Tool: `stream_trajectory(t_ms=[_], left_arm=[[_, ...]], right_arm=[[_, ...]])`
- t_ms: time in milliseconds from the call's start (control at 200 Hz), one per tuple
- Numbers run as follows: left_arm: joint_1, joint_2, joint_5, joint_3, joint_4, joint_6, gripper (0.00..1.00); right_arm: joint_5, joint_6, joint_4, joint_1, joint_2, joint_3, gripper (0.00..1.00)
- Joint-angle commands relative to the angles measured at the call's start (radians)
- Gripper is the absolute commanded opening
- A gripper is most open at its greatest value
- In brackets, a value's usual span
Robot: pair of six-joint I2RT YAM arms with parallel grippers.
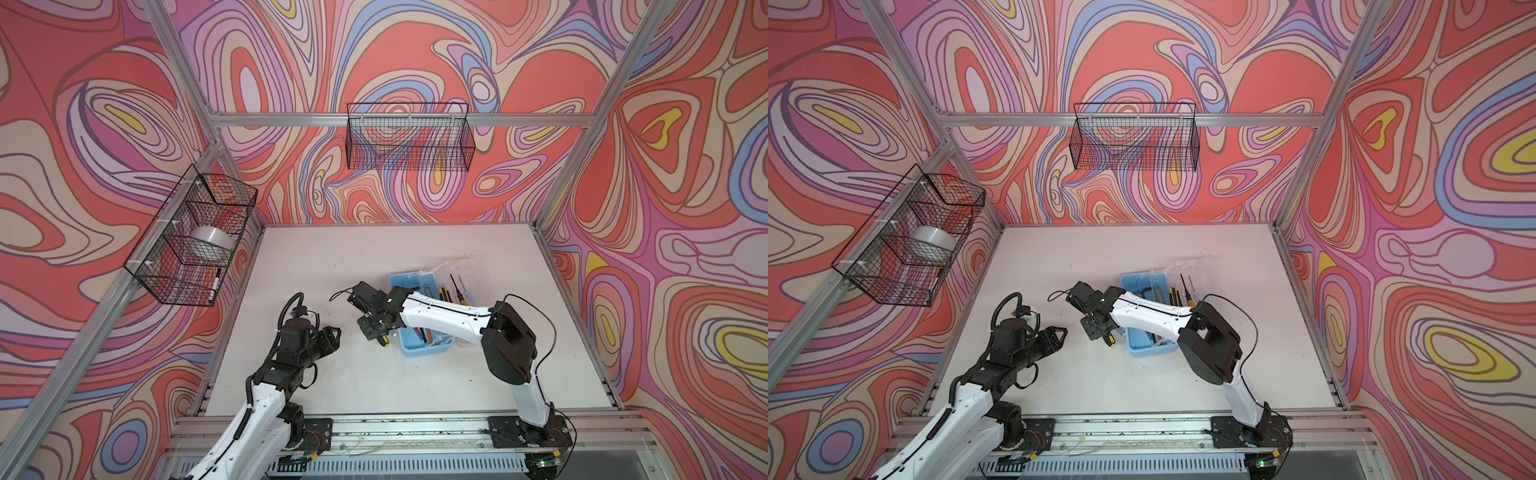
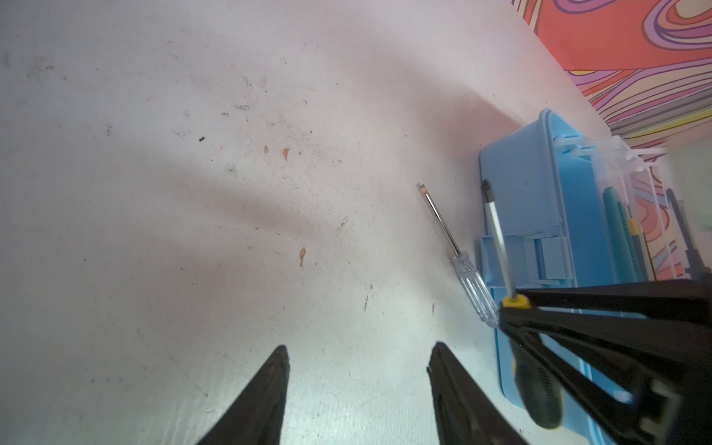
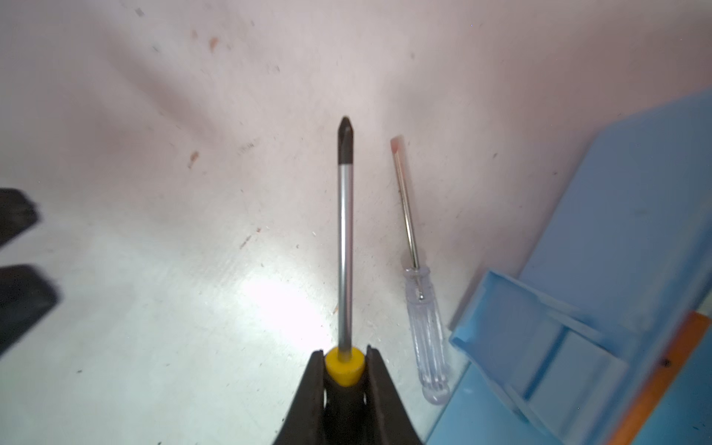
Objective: Pack the tool kit
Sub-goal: 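Lift the black-and-yellow screwdriver and carry it over the blue box, then lower the black-and-yellow screwdriver into the box and open the right gripper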
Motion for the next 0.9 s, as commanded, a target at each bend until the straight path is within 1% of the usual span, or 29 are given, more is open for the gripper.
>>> stream_trajectory(t_ms=[0,60,170,325,486,621,676,711,896], left_arm=[[-0.001,-0.007,-0.019,0.005,0.002,0.006,0.59],[-0.001,-0.007,-0.02,0.007,0.001,0.008,0.59],[-0.001,0.0,-0.02,0.008,0.005,0.009,0.59],[-0.001,0.015,-0.019,0.008,0.016,0.011,0.59],[-0.001,0.026,-0.017,0.006,0.025,0.011,0.59],[-0.001,0.038,-0.012,0.004,0.037,0.01,0.59],[0.0,0.043,-0.011,0.003,0.041,0.009,0.59],[-0.001,0.046,-0.009,0.003,0.042,0.009,0.59],[0.0,0.039,-0.009,-0.001,0.042,0.008,0.59]], right_arm=[[0.074,-0.001,-0.012,-0.022,-0.1,-0.017,0.0],[0.131,-0.014,-0.057,-0.041,-0.152,-0.027,0.0],[0.189,-0.023,-0.105,-0.124,-0.283,-0.099,0.0],[0.251,-0.038,-0.158,-0.295,-0.47,-0.244,0.0],[0.31,-0.078,-0.188,-0.457,-0.602,-0.352,0.0],[0.326,-0.103,-0.188,-0.536,-0.64,-0.395,0.0],[0.328,-0.105,-0.179,-0.541,-0.634,-0.406,0.0],[0.35,-0.102,-0.177,-0.541,-0.627,-0.409,0.0],[0.379,-0.104,-0.169,-0.545,-0.553,-0.416,0.0]])
